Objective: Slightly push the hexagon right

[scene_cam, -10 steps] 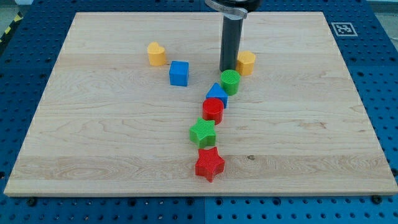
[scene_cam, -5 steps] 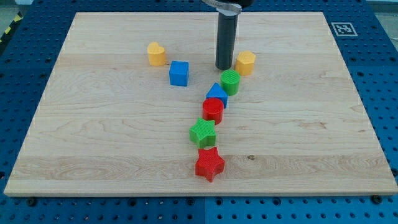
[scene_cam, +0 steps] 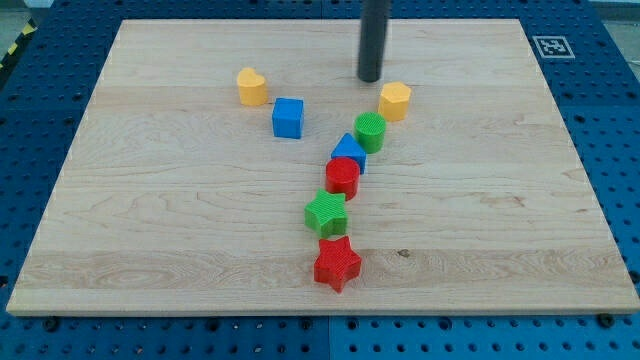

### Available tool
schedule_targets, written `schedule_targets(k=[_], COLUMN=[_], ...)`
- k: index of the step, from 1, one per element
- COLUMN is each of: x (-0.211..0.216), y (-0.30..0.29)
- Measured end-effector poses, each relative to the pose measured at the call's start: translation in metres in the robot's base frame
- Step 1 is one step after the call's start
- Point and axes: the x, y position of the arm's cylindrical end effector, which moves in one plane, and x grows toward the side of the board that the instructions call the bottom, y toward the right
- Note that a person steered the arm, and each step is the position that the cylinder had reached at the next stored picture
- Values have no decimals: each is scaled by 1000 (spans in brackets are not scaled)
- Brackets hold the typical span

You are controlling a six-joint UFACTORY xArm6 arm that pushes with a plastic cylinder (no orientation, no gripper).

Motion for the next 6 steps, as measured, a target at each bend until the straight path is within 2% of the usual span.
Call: schedule_targets(k=[1, 2, 3, 5, 6], x=[7, 51, 101, 116, 116], y=[72, 109, 104, 26, 26])
